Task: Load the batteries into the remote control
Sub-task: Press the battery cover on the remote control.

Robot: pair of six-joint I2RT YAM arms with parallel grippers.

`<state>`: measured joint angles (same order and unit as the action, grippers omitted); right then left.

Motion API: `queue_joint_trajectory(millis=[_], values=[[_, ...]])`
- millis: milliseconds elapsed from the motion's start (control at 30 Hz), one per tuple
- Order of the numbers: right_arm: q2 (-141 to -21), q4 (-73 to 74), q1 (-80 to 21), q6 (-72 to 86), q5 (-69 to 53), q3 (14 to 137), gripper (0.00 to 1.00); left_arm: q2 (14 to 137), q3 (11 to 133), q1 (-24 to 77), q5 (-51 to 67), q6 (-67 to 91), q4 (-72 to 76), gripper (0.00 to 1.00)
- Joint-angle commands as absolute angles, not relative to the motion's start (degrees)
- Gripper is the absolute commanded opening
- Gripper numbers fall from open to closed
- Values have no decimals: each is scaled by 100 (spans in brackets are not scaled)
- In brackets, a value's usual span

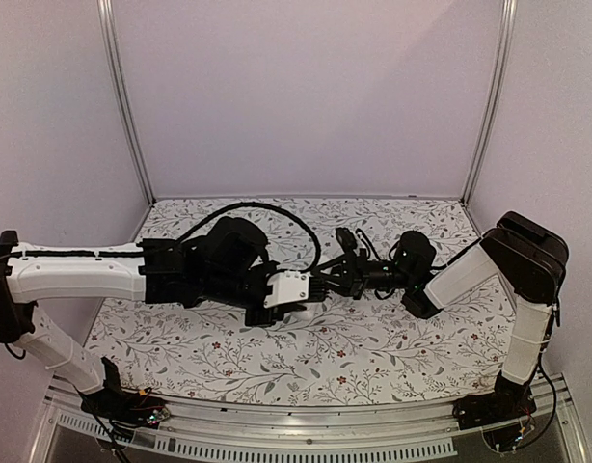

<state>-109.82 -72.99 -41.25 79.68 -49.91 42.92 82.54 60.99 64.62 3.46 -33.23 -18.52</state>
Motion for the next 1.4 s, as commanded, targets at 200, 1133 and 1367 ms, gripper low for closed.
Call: queue_joint_trajectory(millis=[200, 1133, 1367], values=[[-10965, -7488, -4185, 7951, -5025, 4430, 0, 8516, 6272, 6524, 406, -3218, -2446, 10], [-10699, -7100, -4157, 7734, -5046, 4500, 0, 8481, 6159, 6763, 452, -3457, -2805, 23], [-10783, -7213, -4157, 7892, -5045, 4524, 0, 8711, 6318, 7003, 23, -3645, -3014, 25]])
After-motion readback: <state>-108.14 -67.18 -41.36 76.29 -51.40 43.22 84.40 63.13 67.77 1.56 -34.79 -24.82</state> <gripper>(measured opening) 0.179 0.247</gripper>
